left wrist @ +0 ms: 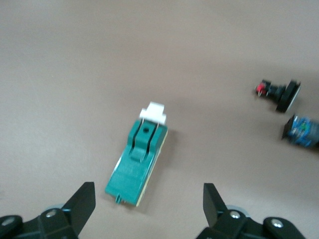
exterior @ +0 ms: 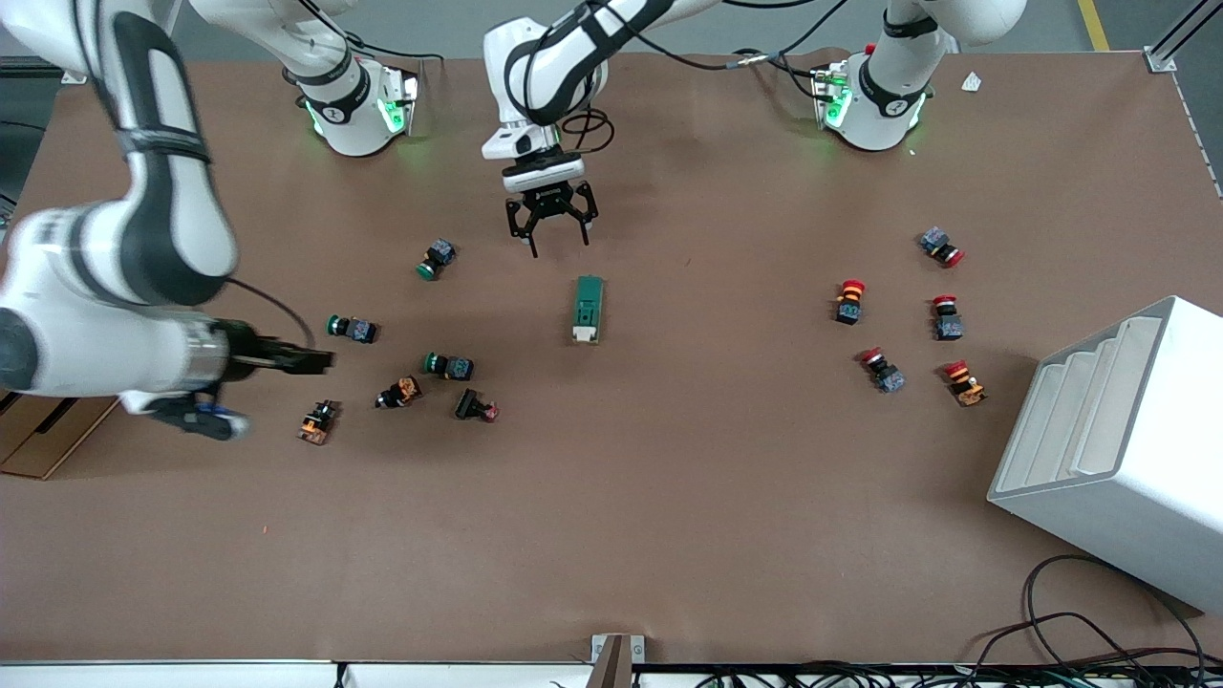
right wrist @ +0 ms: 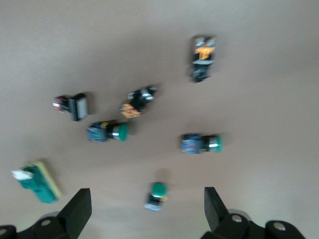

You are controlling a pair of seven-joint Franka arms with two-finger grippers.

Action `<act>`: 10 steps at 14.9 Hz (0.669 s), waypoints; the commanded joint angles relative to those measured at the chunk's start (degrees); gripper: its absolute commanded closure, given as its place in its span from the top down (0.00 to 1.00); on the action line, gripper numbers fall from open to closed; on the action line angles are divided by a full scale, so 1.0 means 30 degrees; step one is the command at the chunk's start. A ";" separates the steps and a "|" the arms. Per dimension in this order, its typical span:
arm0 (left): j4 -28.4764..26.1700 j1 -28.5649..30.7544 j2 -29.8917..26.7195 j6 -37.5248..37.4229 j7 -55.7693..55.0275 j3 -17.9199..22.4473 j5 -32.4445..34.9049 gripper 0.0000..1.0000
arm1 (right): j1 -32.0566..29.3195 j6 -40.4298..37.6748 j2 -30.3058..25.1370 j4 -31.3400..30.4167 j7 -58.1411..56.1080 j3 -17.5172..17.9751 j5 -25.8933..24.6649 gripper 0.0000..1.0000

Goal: Close load switch with both arms

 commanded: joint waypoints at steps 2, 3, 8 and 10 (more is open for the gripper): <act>-0.0079 0.2621 -0.3479 0.0085 0.4840 -0.0030 -0.4251 0.98 | -0.0857 -0.2428 0.0092 0.2418 -0.2736 0.0410 -0.2907 1.00; -0.0050 0.3412 -0.4154 0.0085 0.6130 -0.0030 -0.5335 0.99 | -0.0975 -0.2781 0.0092 0.2771 -0.2769 0.0381 -0.3378 1.00; 0.2958 0.7250 -0.5421 -0.3243 1.3186 -0.0001 -1.0843 0.99 | -0.1385 -0.3809 -0.0581 0.3474 -0.2357 -0.0059 -0.3617 1.00; 0.3318 0.9064 -0.5537 -0.4336 1.6178 -0.0059 -1.1847 1.00 | -0.2201 -0.4654 -0.0553 0.4439 -0.2506 -0.0030 -0.3471 1.00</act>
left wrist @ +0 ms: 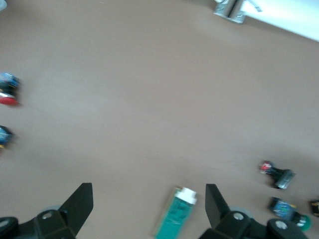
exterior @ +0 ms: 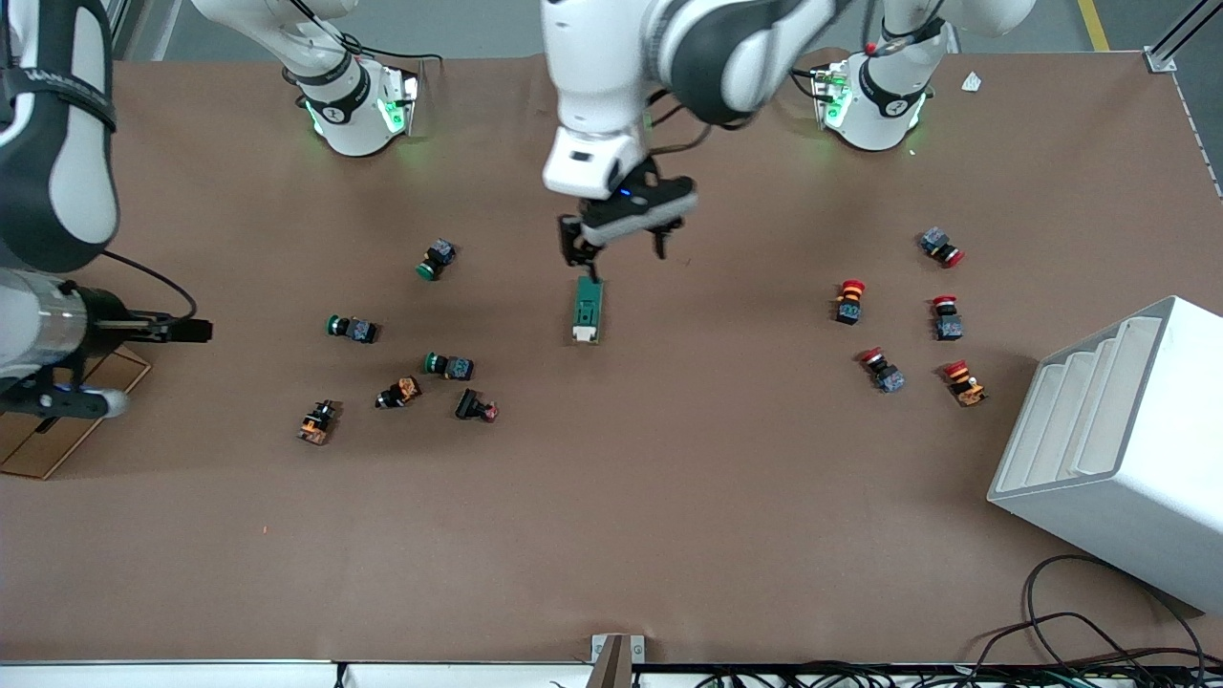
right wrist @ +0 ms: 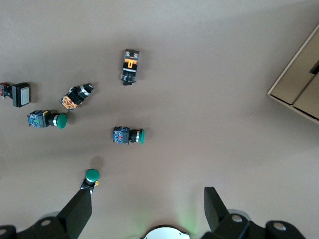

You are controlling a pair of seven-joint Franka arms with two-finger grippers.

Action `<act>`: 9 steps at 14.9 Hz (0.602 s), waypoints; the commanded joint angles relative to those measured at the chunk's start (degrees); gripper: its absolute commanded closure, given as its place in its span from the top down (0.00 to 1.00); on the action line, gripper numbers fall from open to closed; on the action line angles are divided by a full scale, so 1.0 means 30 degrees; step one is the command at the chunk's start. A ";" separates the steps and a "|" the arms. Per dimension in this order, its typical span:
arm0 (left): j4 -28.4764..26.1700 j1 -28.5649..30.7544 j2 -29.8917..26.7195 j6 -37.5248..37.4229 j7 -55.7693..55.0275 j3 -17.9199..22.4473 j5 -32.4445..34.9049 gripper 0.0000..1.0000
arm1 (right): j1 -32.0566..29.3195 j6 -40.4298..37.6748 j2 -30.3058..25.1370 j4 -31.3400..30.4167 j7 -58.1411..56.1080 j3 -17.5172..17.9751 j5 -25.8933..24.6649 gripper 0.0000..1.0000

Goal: Close load switch with both arms

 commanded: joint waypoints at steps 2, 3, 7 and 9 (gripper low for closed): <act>0.0810 0.3050 -0.0647 -0.1194 0.4518 -0.0227 -0.1851 1.00 | -0.1555 -0.1157 -0.0218 0.1152 -0.0283 0.0413 0.0048 1.00; 0.0810 0.3784 -0.0942 -0.1717 0.5689 -0.0198 -0.2407 1.00 | -0.1587 -0.1128 -0.0217 0.1182 -0.0283 0.0414 0.0078 1.00; 0.0752 0.7297 -0.1938 -0.3157 1.2306 -0.0373 -0.3404 1.00 | -0.1907 -0.1683 -0.0304 0.1679 -0.0632 0.0385 0.0253 1.00; 0.0577 0.9201 -0.2465 -0.3332 1.4946 -0.0315 -0.5331 1.00 | -0.1997 -0.1773 -0.0276 0.1856 -0.1248 0.0473 0.0430 1.00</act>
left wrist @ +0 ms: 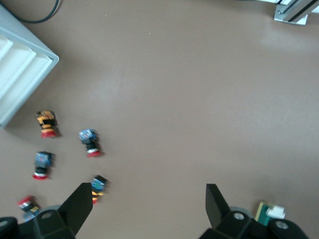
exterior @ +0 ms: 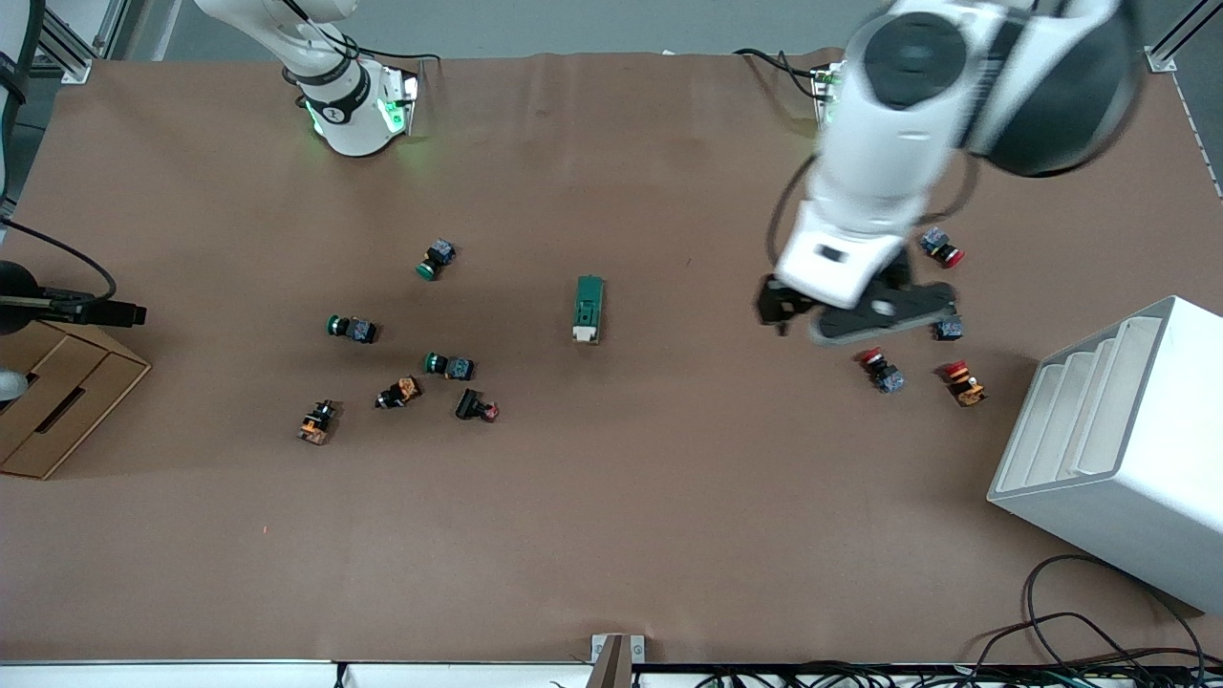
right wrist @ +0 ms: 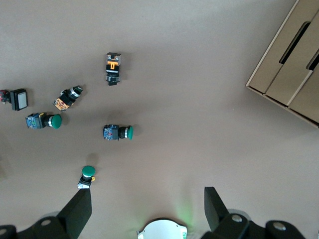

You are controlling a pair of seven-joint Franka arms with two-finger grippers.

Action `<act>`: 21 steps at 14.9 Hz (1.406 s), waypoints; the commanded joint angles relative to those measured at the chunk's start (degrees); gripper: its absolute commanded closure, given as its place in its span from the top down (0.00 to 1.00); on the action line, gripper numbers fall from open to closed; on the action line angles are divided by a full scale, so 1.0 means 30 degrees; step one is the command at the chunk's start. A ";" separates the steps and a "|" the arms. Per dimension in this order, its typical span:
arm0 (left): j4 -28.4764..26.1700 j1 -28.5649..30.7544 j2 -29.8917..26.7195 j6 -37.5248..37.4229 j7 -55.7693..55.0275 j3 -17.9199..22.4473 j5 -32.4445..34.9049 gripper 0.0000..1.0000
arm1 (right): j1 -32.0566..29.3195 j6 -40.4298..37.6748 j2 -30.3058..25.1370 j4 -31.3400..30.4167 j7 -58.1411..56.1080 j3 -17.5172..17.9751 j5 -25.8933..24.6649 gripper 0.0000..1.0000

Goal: Close load switch with both arms

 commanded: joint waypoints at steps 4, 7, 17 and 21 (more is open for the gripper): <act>-0.1105 0.2707 -0.2171 -0.1173 0.6892 0.2321 -0.3202 1.00 | -0.0315 -0.0837 -0.0197 0.0305 -0.0494 0.0544 0.0494 1.00; -0.1369 0.2881 -0.3021 -0.1434 0.9212 0.3413 -0.3378 1.00 | 0.0036 -0.0868 -0.0197 0.0305 -0.0406 0.0545 0.0437 1.00; -0.4677 0.3409 -0.6448 -0.2492 0.9686 0.3181 -0.3291 1.00 | 0.0593 -0.0107 -0.1952 -0.0278 0.0620 0.0516 0.0262 1.00; -0.5646 0.3438 -0.7212 -0.2257 0.9686 0.3063 -0.3261 1.00 | 0.0506 0.1239 -0.4555 -0.3465 0.0562 0.0574 0.0115 1.00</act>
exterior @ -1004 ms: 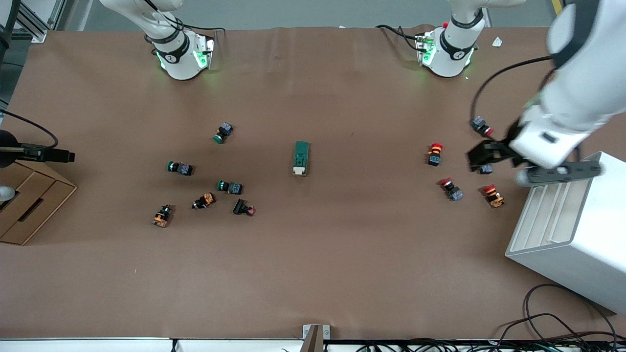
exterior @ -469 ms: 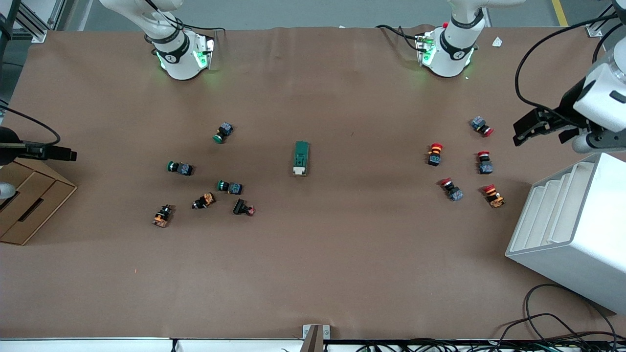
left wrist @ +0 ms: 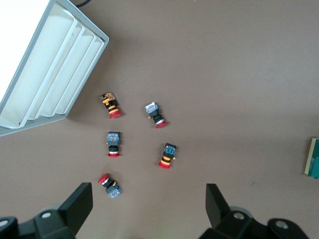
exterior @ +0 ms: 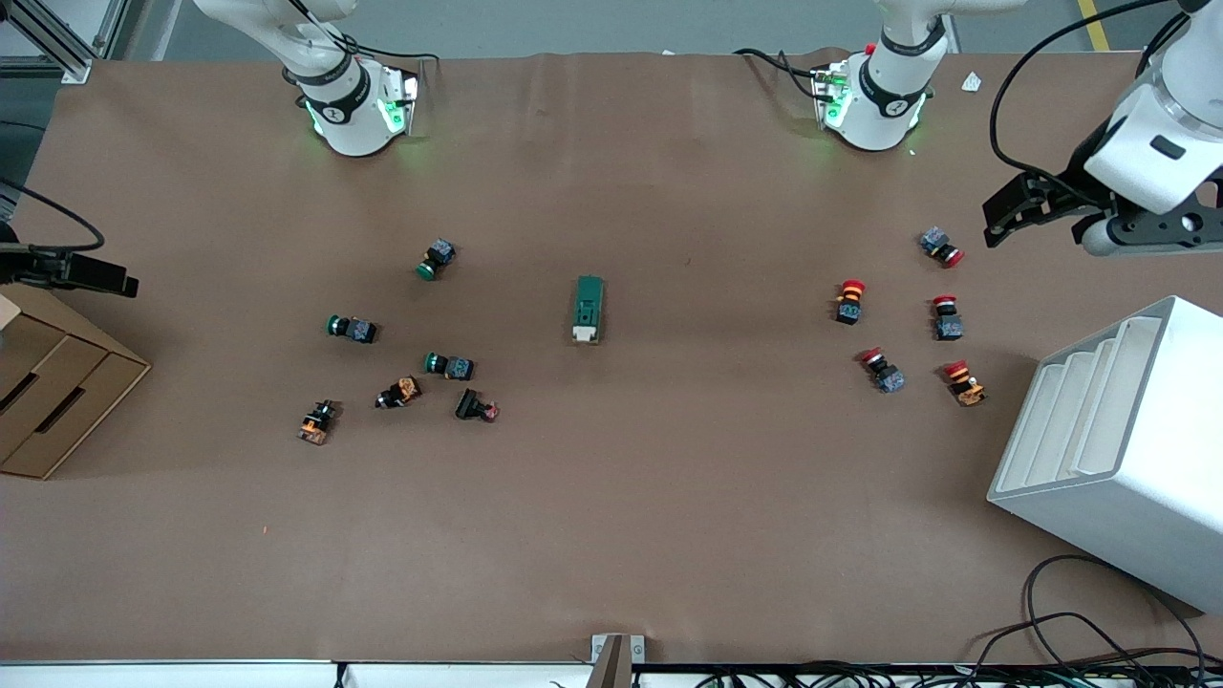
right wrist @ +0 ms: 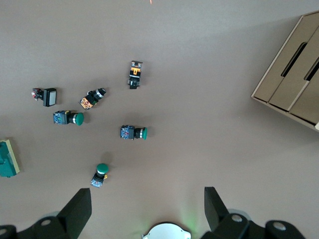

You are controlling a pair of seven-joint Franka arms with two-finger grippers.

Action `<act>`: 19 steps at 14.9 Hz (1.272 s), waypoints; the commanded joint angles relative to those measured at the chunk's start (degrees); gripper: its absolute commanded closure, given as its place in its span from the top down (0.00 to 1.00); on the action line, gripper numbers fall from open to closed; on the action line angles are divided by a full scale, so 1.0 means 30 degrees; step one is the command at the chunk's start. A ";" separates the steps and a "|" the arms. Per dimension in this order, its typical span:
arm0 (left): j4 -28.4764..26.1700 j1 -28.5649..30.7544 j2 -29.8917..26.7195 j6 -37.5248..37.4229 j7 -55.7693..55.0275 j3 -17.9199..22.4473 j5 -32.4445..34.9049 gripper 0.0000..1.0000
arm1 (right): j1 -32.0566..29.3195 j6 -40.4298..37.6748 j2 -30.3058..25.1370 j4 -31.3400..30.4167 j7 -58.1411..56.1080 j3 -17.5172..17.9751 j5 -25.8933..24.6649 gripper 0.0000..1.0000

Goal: Close load switch with both arms

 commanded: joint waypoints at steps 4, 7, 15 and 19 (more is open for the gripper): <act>-0.1928 0.1335 -0.1456 0.0287 0.0344 -0.1212 -0.0181 1.00 | -0.0864 0.1388 -0.3854 -0.4490 0.0279 0.1311 -0.0494 1.00; -0.1988 0.1782 -0.1515 0.0287 0.0344 -0.1687 -0.0181 1.00 | -0.1103 0.1358 -0.4149 -0.4639 0.0279 0.1699 -0.0700 1.00; -0.1754 0.2045 -0.1398 0.0112 0.0577 -0.1657 -0.0240 1.00 | -0.0723 0.1065 -0.6666 -0.6364 0.0396 0.1553 -0.0642 1.00; -0.1608 0.2045 -0.1340 0.0111 0.1604 -0.1599 -0.0328 1.00 | -0.0402 0.1357 -0.7138 -0.6748 0.0396 0.1553 -0.0612 1.00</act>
